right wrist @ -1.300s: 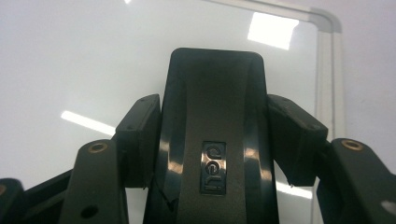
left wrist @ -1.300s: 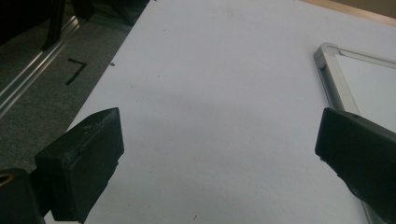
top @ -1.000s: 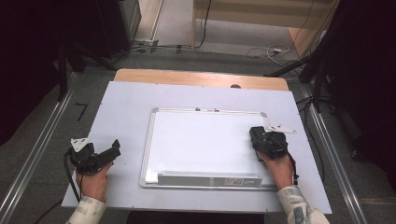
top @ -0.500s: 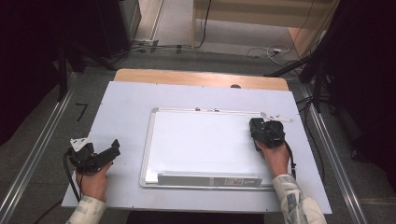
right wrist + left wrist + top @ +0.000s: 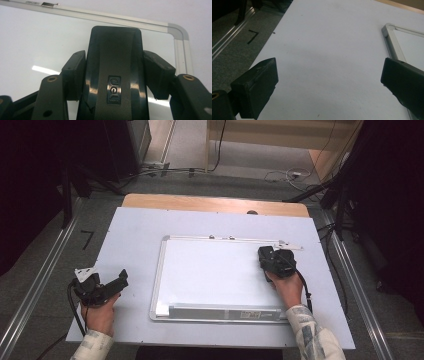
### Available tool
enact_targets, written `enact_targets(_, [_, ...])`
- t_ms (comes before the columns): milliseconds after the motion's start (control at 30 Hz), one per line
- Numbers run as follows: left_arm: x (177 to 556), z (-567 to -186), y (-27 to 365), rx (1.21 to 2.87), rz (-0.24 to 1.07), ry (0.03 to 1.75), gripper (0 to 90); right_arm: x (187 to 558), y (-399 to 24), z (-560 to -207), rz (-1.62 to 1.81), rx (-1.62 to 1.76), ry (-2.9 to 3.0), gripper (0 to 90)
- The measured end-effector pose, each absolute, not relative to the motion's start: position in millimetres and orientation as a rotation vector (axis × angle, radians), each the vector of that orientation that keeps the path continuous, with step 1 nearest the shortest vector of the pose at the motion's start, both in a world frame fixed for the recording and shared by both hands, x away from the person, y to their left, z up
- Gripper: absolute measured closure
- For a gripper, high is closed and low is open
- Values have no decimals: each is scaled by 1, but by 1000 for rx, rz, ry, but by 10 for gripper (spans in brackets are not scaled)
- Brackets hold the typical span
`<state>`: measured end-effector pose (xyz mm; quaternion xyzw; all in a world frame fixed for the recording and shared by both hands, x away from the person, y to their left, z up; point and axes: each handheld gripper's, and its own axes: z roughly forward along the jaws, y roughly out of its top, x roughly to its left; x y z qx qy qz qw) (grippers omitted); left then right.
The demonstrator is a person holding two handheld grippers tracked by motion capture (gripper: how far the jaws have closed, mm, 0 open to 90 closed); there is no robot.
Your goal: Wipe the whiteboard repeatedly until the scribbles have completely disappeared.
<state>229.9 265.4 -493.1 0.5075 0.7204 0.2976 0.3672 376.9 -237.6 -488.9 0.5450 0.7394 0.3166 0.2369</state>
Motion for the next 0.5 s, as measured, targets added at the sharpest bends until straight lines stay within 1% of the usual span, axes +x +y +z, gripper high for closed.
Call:
enact_targets(233, [229,-492,267,1295,759,1846,11,355,-238,-489,879,1454,2071,375])
enact_targets(500, [227,-492,268,1288,755,1844,11,332,-252,-489,880,1448,2081,375])
